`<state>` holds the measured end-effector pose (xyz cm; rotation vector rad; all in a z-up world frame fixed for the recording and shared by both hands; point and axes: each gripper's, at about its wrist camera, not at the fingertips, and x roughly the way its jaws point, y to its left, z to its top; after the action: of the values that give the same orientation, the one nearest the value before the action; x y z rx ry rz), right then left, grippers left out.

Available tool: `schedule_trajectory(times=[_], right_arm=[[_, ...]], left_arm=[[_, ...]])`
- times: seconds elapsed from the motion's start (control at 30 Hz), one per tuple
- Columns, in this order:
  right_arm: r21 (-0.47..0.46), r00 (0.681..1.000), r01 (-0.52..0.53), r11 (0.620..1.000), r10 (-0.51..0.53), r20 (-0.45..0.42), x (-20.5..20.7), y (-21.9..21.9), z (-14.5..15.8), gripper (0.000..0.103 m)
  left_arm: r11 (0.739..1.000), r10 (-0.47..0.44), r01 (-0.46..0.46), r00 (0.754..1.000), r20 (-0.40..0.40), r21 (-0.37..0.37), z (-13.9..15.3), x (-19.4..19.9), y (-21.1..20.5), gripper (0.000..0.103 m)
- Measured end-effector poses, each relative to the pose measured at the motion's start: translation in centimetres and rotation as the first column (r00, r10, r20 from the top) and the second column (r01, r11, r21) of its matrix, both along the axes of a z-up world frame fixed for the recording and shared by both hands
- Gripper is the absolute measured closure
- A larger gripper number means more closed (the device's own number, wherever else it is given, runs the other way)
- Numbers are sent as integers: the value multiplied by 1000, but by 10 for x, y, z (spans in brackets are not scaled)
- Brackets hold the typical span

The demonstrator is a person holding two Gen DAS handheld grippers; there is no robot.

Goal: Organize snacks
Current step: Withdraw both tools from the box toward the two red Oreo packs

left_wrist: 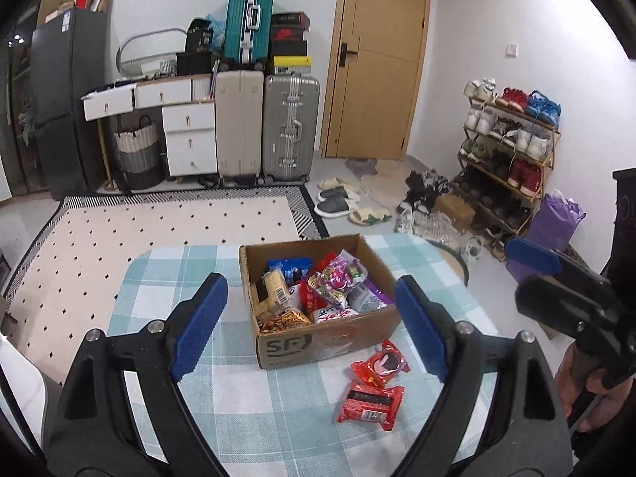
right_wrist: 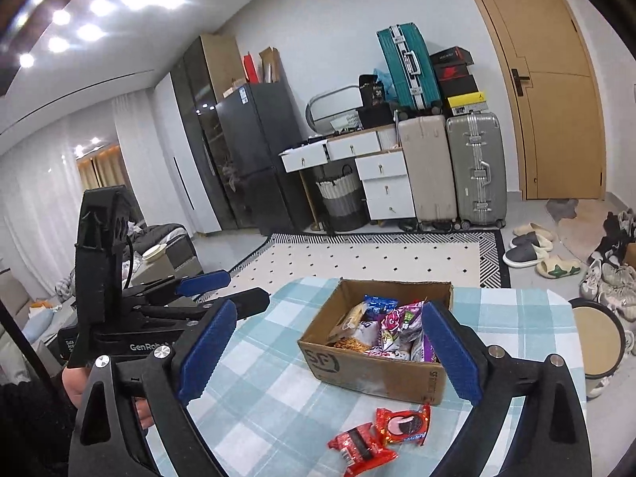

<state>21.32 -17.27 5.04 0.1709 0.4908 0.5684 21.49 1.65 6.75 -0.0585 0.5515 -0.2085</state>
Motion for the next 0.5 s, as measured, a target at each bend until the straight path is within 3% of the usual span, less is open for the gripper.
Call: schedule_trajectory(times=[0.1,0.2,0.4,0.5], right_arm=[[18,1000,7,1000,-7,18,-17,-5,3,5],[42,999,21,999,-23,40,-34,-11,2,3],[94,995,79,992,-84,49,-67,-25,-19,3],[95,993,110,989,-114,35,-79,-30,-36,2]], left_arm=[[1000,10,-8,998,64,-29,9,-26,3,17],[998,14,-7,994,110,-64,14,-56,6,1],[999,20,-13,984,175,-41,8,-101,5,0],[999,20,-14,986,165,-37,-8,-118,3,0]])
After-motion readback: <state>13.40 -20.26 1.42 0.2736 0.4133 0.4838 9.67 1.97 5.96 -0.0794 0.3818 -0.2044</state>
